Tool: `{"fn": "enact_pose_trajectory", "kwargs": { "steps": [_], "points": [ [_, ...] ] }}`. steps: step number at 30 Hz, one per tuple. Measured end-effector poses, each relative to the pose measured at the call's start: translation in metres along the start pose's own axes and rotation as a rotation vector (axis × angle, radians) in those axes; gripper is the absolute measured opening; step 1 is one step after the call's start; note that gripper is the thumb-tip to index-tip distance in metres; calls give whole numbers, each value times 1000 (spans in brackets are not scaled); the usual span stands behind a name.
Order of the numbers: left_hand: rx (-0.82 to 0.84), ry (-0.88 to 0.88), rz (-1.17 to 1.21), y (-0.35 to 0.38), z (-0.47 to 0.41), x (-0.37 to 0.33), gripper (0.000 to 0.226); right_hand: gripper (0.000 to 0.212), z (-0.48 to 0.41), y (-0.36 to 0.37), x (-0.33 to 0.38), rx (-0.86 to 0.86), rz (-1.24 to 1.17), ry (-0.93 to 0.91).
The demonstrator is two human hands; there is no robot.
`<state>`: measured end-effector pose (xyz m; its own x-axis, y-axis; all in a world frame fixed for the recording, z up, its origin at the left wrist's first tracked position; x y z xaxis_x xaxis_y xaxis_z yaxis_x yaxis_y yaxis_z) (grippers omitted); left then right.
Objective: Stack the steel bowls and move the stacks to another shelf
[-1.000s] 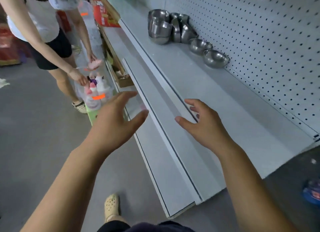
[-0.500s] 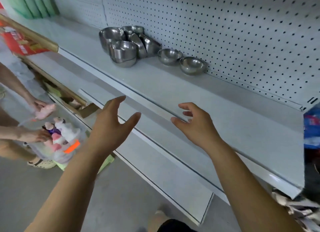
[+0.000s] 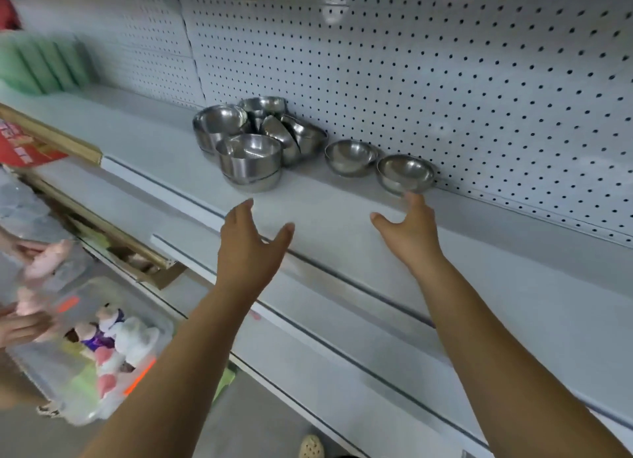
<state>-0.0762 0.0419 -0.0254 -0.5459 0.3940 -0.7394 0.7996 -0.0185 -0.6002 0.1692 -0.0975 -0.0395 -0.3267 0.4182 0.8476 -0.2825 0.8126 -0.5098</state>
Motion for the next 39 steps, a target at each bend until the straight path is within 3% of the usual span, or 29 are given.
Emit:
{"fn": "enact_pose_trajectory", "kwargs": {
  "steps": [4,9,14,17,20,26,33,35,39],
  "points": [
    [-90,-55,29,16,-45,9,80,83,-44,19,-10,-94,52,42],
    [-11,44,161,59,-63,-3,59,75,-78,34,-22,-195,68,-9],
    [81,92,254,95,-86,-17,60,37,-94,26,-37,-347,-39,-43],
    [106,56,359,114,-91,-16,56,28,-88,24,-30,-377,-110,-170],
    [104,3,474,120,-93,-13,51,30,-74,29,-20,-266,-167,-310],
    [66,-127,658,113,-100,-3,36,32,-48,50,-2,96,-190,-345],
    [71,-143,685,116,-103,-4,29,58,-33,68,8,357,-173,-351],
    [89,-144,684,117,-104,-4,37,68,-36,65,11,378,-180,-318],
    [96,-152,691,116,-103,0,46,45,-68,55,11,156,-207,-222]
  ]
}}
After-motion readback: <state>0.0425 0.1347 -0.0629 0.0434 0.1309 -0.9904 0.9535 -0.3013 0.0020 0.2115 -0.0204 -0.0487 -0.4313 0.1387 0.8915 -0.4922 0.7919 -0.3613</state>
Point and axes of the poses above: each hand's wrist, its own z-axis away from the middle knuckle, its own y-axis out of the palm, x = y × z, the point moved 6 cm from there along -z, towards the middle knuckle, and after that the axes turned 11 degrees about -x, right-handed, at the moved point
